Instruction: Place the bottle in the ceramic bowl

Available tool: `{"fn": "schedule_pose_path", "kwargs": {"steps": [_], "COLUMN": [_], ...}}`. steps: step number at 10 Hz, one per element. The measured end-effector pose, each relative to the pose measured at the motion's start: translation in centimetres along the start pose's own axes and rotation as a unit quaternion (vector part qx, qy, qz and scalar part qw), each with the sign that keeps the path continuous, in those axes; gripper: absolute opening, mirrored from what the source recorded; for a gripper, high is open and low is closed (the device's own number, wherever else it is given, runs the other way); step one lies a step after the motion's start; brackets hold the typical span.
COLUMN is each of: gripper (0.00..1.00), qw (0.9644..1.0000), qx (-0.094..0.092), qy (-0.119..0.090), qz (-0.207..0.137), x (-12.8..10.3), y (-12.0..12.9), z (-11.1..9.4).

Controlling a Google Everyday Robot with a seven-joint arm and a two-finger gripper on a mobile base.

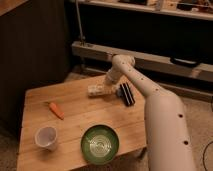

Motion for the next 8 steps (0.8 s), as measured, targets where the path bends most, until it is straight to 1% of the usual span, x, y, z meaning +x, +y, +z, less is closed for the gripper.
{"fn": "schedule_pose_path", "kwargs": {"steps": [1,2,3,5,6,7,8], "gripper": [0.00,0.00,0.00,0.00,0.00,0.00,0.00], "qw": [1.0000,0.9999,0.9998,0.9999,0.9999,0.9999,0.9999], "qx": [-0.003,-0.008,-0.010,-0.009,-0.007,-0.003,0.002], "qy": [-0.002,-0.005,-0.005,-0.002,-0.001,-0.003,-0.007], "qz": [-0.006,-0.010,-0.013,-0.012,-0.010,-0.011,-0.012], "x": [0.6,1.3,2.1,3.7,4.1,4.2,3.9], "y": [-1.0,-2.4,-4.6,-9.9,-13.0,-15.7,-18.0], "z": [-1.4,-3.2,-4.7,-6.6,-8.0,-9.2,-10.4]}}
